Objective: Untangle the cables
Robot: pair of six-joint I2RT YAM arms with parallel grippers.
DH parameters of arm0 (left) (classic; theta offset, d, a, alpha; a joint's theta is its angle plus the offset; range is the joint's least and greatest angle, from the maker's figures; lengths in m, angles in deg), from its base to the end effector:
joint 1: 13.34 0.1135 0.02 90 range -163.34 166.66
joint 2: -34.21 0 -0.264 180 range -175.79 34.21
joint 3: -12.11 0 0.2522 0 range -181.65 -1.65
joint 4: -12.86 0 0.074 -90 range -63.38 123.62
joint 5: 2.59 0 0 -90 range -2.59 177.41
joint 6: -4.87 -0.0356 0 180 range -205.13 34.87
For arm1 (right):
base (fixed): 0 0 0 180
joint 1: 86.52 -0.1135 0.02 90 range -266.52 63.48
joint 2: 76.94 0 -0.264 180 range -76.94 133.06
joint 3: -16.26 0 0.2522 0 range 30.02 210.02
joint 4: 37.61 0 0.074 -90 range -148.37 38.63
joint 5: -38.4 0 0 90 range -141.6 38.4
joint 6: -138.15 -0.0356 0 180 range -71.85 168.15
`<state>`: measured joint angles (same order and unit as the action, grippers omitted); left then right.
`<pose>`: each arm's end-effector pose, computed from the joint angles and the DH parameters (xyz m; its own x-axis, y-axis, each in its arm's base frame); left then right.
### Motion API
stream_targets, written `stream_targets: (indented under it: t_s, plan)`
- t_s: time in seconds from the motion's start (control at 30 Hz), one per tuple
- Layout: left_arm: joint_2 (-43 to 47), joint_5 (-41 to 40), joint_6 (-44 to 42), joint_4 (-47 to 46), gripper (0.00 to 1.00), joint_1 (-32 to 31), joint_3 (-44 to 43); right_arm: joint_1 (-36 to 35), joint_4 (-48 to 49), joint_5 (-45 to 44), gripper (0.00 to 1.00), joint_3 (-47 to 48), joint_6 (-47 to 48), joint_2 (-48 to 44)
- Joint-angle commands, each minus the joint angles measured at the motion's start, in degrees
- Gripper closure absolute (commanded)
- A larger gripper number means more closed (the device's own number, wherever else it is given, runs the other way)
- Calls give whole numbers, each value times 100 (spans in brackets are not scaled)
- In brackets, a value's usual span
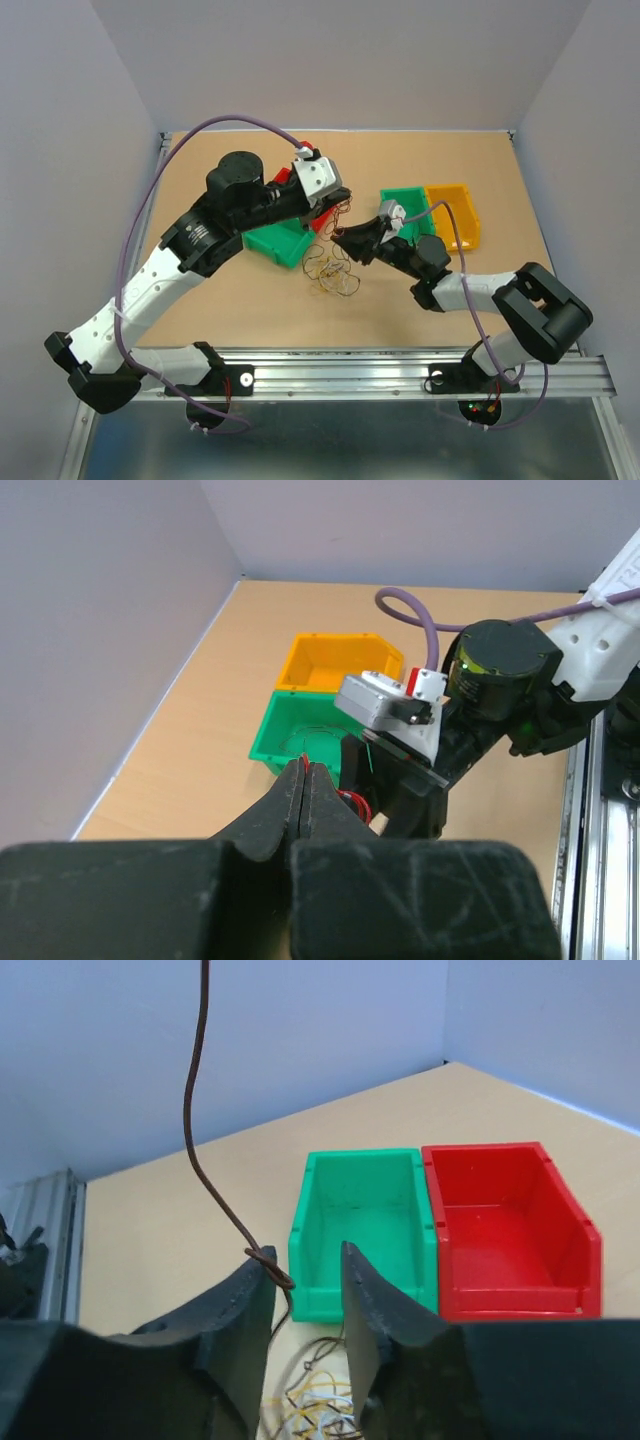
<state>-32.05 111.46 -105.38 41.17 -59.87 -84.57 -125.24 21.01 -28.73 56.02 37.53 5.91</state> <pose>0.1530 -0.1824 0.4868 0.3501 0.0901 -0.9324 0.8759 0.3214 0.3600 0.2053 0.1823 0.2318 0.0453 0.2539 -0.9662 -0.8921 0.4455 0.0753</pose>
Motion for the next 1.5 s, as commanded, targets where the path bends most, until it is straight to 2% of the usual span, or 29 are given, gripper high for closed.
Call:
stream_targets:
  t_s: [0.0, 0.07, 0.13, 0.33, 0.43, 0.5, 0.57, 0.6, 0.67, 0.7, 0.73, 0.8, 0.87, 1.0, 1.1, 1.13, 1.23, 1.37, 1.47]
  plan:
    - [25, 109, -5, -101, 100, -24, -181, -39, 356, 42, 85, 432, -54, 380]
    - [113, -574, 56, -294, 100, -15, -155, -39, 373, -98, 99, 310, -99, 408]
    - [296, -1372, 74, -617, 100, 29, 2, -39, 496, -317, 99, -14, -195, 338]
    - [833, -2790, -22, -1322, 100, 275, 609, -39, 576, -889, 99, -744, -266, -75]
    - [921, -2889, -119, -1428, 100, 520, 855, -39, 183, -1161, 99, -886, -161, -461]
    - [931, -2600, -207, -1674, 100, 591, 1170, -39, -143, -1215, 99, -781, -169, -594]
    - [817, -2011, -321, -1841, 100, 592, 1321, -48, -740, -761, 99, -623, -134, -673]
    - [599, -1853, -313, -1867, 100, 592, 1339, -39, -1352, -367, 84, -370, 75, -665]
    - [326, -1764, -313, -1850, 100, 592, 1243, -48, -1874, 651, 57, -113, 278, -595]
    - [63, -1755, -287, -1859, 100, 592, 1138, -57, -1990, 674, 27, -95, 314, -621]
    - [-53, -1685, -269, -1894, 100, 583, 1094, -48, -1991, 561, 20, -208, 314, -699]
    - [-264, -1571, -190, -1973, 100, 592, 980, -48, -2026, -123, 13, -314, 236, -945]
    - [-501, -1395, -102, -2183, 100, 592, 961, -48, -2333, -911, 13, -402, 77, -1454]
    - [-826, -939, 117, -2509, 100, 592, 961, -48, -2457, -1819, 13, -823, -160, -2455]
    - [-1116, -420, 416, -3035, 100, 592, 1093, -48, -2658, -2821, 13, -1192, -327, -3422]
    - [-1291, -306, 739, -3489, 100, 583, 1198, -48, -2963, -3520, 14, -1255, -484, -3981]
    - [-1861, -340, 1110, -4133, 100, 565, 1182, -48, -3797, -4552, 16, -1369, -766, -4723]
    - [-2838, -856, 1707, -4258, 100, 539, 541, -57, -4669, -5773, 16, -1334, -898, -5436]
    - [-3445, -1157, 1735, -4328, 100, 355, 66, -48, -4908, -6127, 16, -1369, -934, -5709]
